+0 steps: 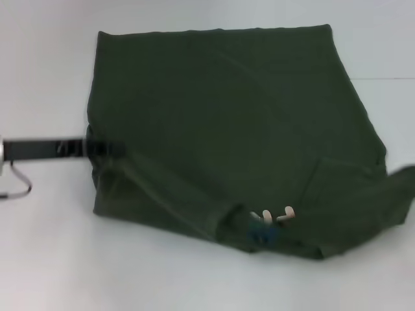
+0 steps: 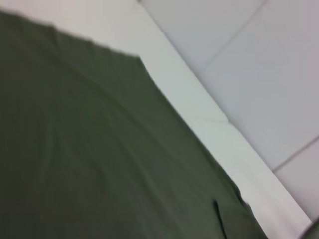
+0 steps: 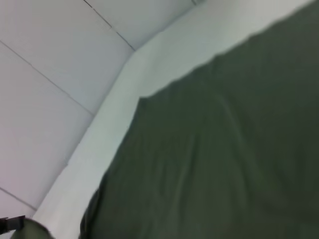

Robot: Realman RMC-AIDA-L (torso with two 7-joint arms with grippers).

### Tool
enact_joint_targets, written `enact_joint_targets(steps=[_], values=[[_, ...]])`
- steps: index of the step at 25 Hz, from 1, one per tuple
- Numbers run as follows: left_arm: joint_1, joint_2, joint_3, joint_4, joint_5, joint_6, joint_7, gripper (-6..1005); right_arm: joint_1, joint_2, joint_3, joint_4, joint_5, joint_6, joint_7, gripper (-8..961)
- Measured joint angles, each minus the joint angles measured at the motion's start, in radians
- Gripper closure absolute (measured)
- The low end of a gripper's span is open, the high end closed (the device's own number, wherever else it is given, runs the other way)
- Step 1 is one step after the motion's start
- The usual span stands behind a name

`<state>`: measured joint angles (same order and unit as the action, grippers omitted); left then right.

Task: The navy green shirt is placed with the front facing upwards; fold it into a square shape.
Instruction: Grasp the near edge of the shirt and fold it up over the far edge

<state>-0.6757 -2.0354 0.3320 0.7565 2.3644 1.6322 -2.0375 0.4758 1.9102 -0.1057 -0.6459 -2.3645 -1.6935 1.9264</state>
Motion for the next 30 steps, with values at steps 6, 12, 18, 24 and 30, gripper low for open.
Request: enact_joint_targets(steps=[6, 12, 18, 24, 30], values=[[-0.083, 0.012, 0.004, -0.009, -0.061, -0.154, -0.007, 951, 0.123, 0.003, -0.009, 0.013, 0.046, 0.12, 0.011, 900], [-0.115, 0.012, 0.007, -0.04, -0.158, -0.333, 0.012, 939, 0.196, 0.002, -0.05, 0.064, 0.122, 0.289, -0.004, 899], [-0.15, 0.006, 0.009, -0.172, -0.24, -0.56, 0.134, 928, 0.239, 0.012, -0.163, 0.125, 0.242, 0.479, -0.043, 897], [-0.189, -0.012, 0.008, -0.285, -0.273, -0.756, 0.26, 916, 0.28, 0.032, -0.23, 0.209, 0.259, 0.697, -0.1, 896], [-0.198, -0.068, 0.009, -0.319, -0.303, -0.92, 0.379, 904, 0.305, 0.059, -0.232, 0.287, 0.26, 0.875, -0.197, 895]])
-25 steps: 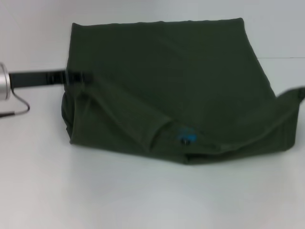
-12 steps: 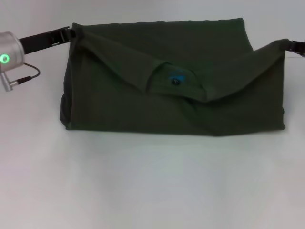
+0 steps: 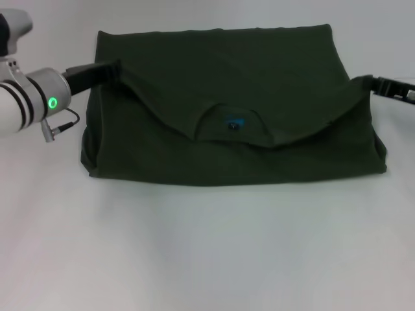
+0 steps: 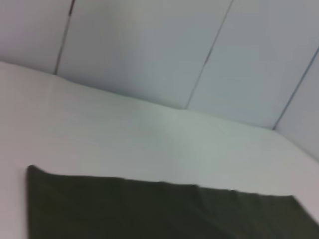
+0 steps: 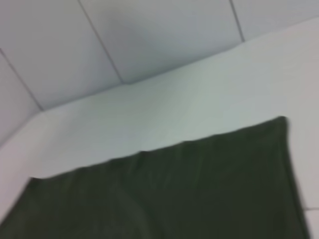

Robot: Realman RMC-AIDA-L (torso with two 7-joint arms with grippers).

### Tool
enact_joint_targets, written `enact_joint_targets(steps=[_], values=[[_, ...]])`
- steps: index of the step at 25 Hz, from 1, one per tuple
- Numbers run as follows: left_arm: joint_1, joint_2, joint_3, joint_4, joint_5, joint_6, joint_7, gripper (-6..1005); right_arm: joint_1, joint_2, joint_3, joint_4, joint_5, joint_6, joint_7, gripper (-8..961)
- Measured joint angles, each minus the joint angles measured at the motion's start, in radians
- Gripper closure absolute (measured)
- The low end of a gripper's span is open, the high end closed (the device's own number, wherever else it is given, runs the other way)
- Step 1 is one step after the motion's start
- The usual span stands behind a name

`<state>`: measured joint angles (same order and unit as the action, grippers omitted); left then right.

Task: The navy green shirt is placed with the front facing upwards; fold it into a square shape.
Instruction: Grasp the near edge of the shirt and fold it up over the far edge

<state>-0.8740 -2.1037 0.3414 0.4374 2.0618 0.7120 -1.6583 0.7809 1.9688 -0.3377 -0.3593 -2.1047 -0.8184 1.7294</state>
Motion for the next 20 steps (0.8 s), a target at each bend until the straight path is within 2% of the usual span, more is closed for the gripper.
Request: enact_joint_targets(steps=[3, 5, 12, 15, 20], values=[[0.0, -0.018, 0.0, -0.005, -0.013, -0.039, 0.033, 898, 0.006, 0.017, 0.0, 0.011, 0.0, 0.062, -0.037, 894], [-0.001, -0.022, 0.0, -0.018, -0.026, -0.058, 0.052, 894, 0.007, 0.022, 0.0, 0.011, 0.0, 0.073, -0.044, 894], [-0.001, -0.022, 0.001, -0.048, -0.043, -0.086, 0.086, 881, 0.01, 0.043, -0.004, 0.014, 0.0, 0.124, -0.062, 892], [-0.001, -0.031, 0.001, -0.05, -0.043, -0.101, 0.092, 875, 0.009, 0.05, -0.007, 0.015, 0.001, 0.137, -0.069, 892], [0.014, -0.034, 0.001, -0.04, -0.046, -0.085, 0.086, 865, 0.001, 0.053, -0.01, 0.01, 0.001, 0.13, -0.077, 890]])
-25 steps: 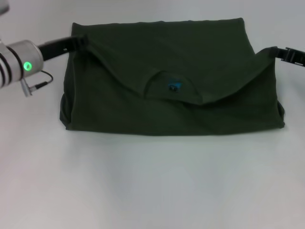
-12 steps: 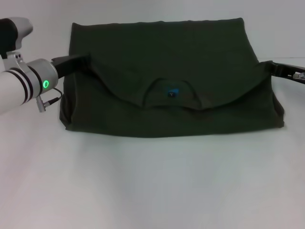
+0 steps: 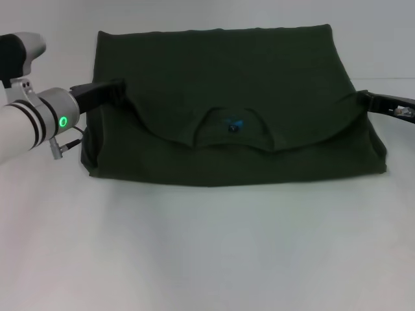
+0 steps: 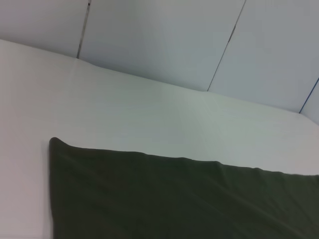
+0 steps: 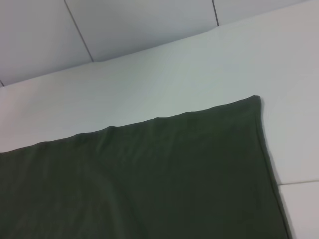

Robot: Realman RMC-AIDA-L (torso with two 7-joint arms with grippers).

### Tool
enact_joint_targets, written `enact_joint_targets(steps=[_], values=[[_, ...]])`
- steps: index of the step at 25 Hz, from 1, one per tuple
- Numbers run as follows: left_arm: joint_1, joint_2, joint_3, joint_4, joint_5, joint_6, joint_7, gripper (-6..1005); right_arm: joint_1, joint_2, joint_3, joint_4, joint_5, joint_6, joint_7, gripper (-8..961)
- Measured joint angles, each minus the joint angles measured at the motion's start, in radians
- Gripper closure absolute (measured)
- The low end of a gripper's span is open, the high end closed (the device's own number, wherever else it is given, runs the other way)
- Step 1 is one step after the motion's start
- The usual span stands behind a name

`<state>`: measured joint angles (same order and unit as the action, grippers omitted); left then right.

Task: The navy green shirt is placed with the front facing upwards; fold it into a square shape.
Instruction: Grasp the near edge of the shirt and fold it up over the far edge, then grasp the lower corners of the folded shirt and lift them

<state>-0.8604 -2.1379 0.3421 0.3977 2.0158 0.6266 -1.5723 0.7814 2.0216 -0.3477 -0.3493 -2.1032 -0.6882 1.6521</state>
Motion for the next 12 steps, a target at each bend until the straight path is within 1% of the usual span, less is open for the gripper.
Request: enact_joint_targets(steps=[2, 3, 8, 10, 12], values=[[0.011, 0.0, -0.003, 0.017, -0.004, 0.016, -0.009, 861, -0.004, 0.0, 0.0, -0.006, 0.0, -0.005, 0.0, 890], [0.017, 0.001, -0.004, 0.027, -0.007, 0.024, -0.016, 859, -0.007, 0.0, 0.0, -0.011, 0.0, -0.009, 0.0, 861], [0.06, 0.0, -0.003, 0.104, -0.048, 0.112, -0.067, 759, -0.029, 0.0, 0.004, -0.075, 0.005, -0.061, 0.009, 716], [0.079, 0.0, -0.003, 0.129, -0.061, 0.163, -0.072, 720, -0.041, 0.0, 0.006, -0.105, 0.028, -0.088, 0.01, 658], [0.098, 0.0, -0.002, 0.147, -0.072, 0.214, -0.082, 680, -0.059, -0.005, 0.004, -0.128, 0.069, -0.125, 0.011, 577]])
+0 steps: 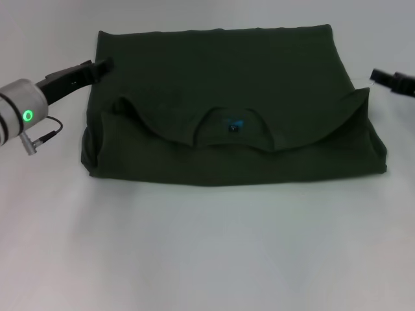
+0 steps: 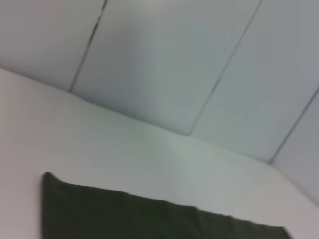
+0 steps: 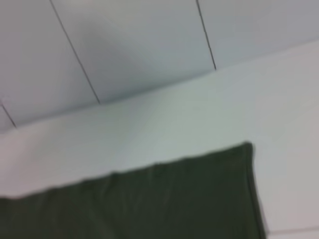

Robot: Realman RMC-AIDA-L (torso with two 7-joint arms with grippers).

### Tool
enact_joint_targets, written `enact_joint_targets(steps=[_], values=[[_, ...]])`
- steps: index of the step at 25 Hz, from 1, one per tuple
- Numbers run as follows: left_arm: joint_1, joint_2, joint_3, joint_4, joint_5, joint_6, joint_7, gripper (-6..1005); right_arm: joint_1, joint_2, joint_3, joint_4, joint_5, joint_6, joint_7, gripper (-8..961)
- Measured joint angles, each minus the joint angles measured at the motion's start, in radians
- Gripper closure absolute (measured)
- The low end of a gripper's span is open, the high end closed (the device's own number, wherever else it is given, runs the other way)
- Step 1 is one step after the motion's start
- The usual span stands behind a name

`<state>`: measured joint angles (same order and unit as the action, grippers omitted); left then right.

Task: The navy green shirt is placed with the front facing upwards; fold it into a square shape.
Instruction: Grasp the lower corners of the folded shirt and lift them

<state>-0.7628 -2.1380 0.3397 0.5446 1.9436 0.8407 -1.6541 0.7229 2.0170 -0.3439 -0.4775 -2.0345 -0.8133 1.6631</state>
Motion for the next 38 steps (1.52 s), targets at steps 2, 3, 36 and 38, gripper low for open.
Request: enact_joint_targets(steps=[2, 3, 36, 38], values=[[0.024, 0.0, 0.0, 0.02, -0.007, 0.058, -0.017, 640, -0.02, -0.007, -0.002, -0.016, 0.041, -0.054, 0.001, 496], [0.036, 0.0, 0.001, 0.03, -0.008, 0.089, -0.024, 593, -0.029, -0.009, -0.002, -0.022, 0.051, -0.08, 0.004, 456], [0.285, -0.029, 0.205, 0.151, 0.145, 0.223, 0.316, 187, -0.206, -0.035, -0.046, -0.08, 0.046, -0.478, 0.243, 127], [0.279, -0.03, 0.235, 0.143, 0.161, 0.186, 0.32, 194, -0.205, -0.033, -0.046, -0.079, 0.047, -0.475, 0.248, 127]])
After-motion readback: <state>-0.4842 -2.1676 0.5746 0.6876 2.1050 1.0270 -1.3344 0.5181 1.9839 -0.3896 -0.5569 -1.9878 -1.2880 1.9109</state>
